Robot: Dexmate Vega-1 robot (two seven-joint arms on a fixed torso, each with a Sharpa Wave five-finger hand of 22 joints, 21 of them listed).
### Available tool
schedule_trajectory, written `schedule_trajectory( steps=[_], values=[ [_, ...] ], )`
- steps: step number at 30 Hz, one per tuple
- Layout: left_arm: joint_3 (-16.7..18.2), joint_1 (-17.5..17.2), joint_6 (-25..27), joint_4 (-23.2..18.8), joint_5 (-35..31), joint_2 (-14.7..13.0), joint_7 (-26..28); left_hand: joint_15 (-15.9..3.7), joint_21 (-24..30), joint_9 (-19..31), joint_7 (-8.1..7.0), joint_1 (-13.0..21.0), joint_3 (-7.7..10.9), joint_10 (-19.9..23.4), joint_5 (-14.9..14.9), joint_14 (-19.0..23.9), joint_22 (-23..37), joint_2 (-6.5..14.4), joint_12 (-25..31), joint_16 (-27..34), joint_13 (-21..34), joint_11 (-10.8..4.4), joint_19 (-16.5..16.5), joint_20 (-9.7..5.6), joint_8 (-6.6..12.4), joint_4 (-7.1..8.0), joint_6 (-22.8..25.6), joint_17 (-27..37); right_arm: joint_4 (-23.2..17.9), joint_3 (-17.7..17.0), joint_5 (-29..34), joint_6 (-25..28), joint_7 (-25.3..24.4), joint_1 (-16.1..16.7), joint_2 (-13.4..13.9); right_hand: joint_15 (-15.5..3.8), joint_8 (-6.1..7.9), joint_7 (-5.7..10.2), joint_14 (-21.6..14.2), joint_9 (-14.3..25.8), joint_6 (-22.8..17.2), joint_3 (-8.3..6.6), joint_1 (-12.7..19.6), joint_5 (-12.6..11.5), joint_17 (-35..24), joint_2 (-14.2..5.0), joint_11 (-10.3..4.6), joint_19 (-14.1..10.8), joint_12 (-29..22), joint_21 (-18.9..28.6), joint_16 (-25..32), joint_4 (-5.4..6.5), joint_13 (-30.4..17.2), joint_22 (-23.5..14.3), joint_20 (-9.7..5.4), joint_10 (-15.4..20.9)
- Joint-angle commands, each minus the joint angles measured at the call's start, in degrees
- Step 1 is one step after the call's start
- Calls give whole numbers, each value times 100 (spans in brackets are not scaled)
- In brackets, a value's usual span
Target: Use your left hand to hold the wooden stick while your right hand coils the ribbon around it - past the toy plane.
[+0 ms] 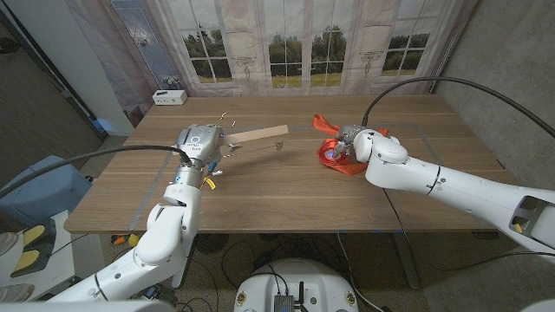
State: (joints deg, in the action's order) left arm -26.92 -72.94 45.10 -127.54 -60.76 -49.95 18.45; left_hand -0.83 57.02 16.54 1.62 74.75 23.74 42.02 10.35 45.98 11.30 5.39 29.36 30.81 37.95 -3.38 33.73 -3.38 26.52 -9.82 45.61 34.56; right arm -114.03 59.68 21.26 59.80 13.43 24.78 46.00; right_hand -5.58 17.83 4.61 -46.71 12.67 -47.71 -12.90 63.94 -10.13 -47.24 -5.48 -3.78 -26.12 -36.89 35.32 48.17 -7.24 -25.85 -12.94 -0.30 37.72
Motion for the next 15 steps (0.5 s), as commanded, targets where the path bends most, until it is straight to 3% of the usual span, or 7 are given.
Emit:
schedule_trajectory(
  steps=[1,9,15],
  values=[
    [9,39,-39,93,77,81,41,-1168,43,198,-190,269,113,208,26,497,9,359,-22,33,21,-164,-27,-297,12,81,226,38,-157,-2103,-2000,-1796,-967,1297,239,-432,-38,-484,-145,25,-1163,-256,147,-39,-37,-393,135,-68,-1485,87,-27,106,-659,-32,58,1575],
    [-15,180,-131,238,195,131,100,-1157,90,203,-193,266,123,217,26,503,-3,351,-41,16,28,-168,-44,-299,7,74,222,62,34,-2834,-2637,-2924,-1693,1928,182,-275,-22,-722,-294,48,-1378,-295,319,-61,-418,-372,280,-203,-1663,266,313,-63,-807,-49,222,1722],
    [-45,302,-221,377,321,172,173,-1154,123,206,-190,261,133,217,26,512,-12,349,-51,4,44,-166,-56,-302,9,73,233,77,-30,-3114,-2638,-3101,-2559,2244,-55,-201,-13,-780,-303,101,-1402,-283,345,-99,-501,-367,295,-220,-1737,335,422,-97,-901,-58,246,1732]
  ],
)
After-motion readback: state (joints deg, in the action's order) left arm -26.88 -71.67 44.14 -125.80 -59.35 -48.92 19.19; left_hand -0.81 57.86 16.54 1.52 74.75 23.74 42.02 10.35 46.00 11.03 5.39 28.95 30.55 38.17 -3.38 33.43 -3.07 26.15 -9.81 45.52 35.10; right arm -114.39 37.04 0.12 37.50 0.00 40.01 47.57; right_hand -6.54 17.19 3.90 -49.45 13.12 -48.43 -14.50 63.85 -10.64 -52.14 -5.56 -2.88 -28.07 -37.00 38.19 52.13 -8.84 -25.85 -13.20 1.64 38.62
